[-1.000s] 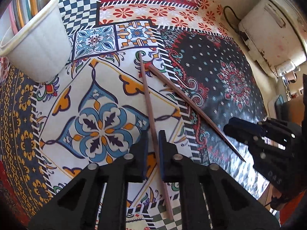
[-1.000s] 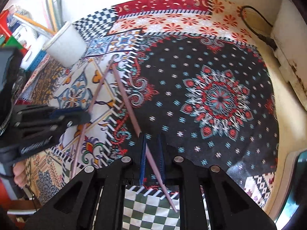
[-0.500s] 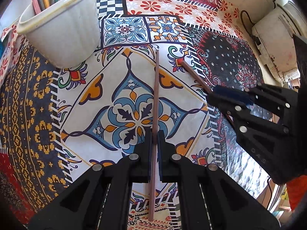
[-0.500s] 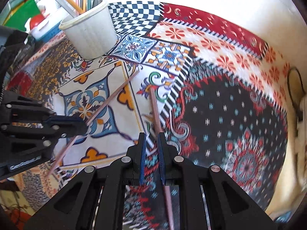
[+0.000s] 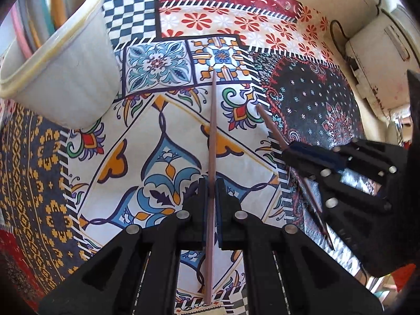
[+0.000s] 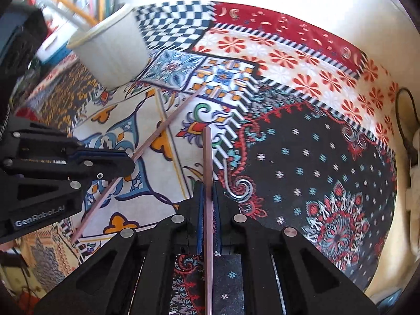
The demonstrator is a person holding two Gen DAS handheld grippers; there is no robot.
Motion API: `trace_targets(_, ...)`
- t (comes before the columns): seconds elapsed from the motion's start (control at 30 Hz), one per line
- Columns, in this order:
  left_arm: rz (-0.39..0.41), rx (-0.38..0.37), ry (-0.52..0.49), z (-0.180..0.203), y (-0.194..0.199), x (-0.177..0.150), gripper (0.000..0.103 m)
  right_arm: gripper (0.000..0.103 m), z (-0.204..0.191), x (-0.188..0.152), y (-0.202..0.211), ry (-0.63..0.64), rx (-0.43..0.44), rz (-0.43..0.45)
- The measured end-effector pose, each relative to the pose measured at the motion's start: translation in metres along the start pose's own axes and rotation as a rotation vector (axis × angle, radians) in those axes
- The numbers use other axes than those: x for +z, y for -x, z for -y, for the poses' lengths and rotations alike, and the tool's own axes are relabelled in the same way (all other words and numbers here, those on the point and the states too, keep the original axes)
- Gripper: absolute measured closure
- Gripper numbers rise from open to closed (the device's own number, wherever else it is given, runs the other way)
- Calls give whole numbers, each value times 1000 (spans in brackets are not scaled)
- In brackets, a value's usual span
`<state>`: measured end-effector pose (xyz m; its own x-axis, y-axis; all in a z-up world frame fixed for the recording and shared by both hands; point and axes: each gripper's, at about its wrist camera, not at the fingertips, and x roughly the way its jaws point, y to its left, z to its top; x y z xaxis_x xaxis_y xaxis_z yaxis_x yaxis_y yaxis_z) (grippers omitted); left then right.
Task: Organize utensils
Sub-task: 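Grasp a brown stick with the left tool while the right tool grasps the other, then lift the brown stick upright with the left tool while the right tool lifts its stick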
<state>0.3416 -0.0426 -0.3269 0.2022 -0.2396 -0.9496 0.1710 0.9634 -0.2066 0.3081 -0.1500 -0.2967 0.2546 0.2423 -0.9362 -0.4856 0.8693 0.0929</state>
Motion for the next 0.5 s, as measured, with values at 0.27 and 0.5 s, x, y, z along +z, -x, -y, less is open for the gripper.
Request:
trace_targets(0.27, 44, 19, 7, 6, 15, -3, 99, 97, 15, -6, 45, -106, 24, 107)
trace_targets(0.5, 175, 21, -42, 23, 71, -15, 100, 97, 21, -11, 99, -164, 31, 239)
